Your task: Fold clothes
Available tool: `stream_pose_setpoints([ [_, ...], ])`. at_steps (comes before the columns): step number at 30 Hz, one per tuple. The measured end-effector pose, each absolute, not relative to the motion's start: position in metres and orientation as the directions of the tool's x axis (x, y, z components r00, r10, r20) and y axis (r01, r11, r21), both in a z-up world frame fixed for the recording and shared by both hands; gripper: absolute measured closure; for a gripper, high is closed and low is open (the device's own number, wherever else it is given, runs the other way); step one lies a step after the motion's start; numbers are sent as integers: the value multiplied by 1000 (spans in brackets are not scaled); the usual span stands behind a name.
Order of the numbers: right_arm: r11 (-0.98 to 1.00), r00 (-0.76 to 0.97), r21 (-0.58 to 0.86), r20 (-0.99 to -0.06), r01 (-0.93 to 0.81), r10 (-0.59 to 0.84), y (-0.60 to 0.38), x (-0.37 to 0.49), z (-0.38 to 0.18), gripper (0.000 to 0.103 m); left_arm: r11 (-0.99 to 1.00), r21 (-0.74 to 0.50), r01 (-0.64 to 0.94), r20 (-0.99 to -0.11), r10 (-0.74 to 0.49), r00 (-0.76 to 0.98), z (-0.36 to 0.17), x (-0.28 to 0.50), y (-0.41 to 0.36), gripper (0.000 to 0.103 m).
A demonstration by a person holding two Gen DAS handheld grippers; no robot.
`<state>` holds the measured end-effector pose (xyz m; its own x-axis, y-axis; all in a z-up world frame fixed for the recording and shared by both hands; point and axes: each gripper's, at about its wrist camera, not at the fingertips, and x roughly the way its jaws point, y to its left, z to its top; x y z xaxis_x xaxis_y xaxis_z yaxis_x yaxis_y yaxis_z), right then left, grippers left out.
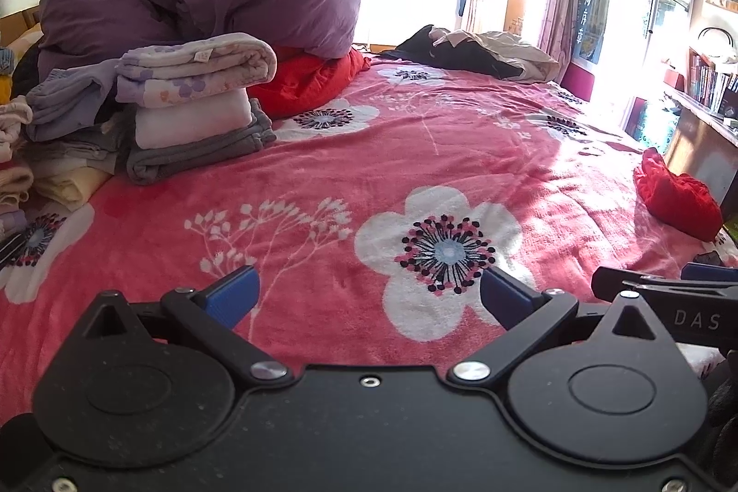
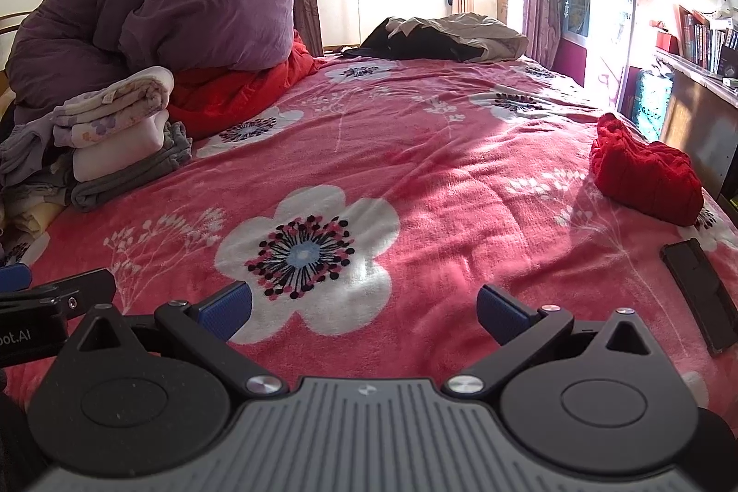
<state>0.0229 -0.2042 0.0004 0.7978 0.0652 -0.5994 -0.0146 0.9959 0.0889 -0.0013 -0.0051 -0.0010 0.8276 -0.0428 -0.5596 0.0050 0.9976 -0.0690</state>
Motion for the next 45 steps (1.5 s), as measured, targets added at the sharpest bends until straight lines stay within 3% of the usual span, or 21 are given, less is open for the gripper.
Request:
stream_pose_setpoints([
  [26, 995, 787, 101, -612, -24, 81, -204, 36, -13, 0, 997, -82, -6, -589, -43, 807, -15, 14, 3, 0],
  [31, 994, 805, 101, -587, -32, 86, -203, 49, -16, 0, 994, -94, -58, -557, -4, 830, -15, 27, 24, 0],
  [40, 992, 839, 56, -530, -109, 122, -195, 95, -30, 0, 985, -110, -132, -590, 42, 807, -11, 70, 77, 0],
  [45, 986, 865, 29, -476, -165, 159, -183, 124, -47, 0, 978, -103, -179, -542, 96, 835, -2, 101, 105, 0],
])
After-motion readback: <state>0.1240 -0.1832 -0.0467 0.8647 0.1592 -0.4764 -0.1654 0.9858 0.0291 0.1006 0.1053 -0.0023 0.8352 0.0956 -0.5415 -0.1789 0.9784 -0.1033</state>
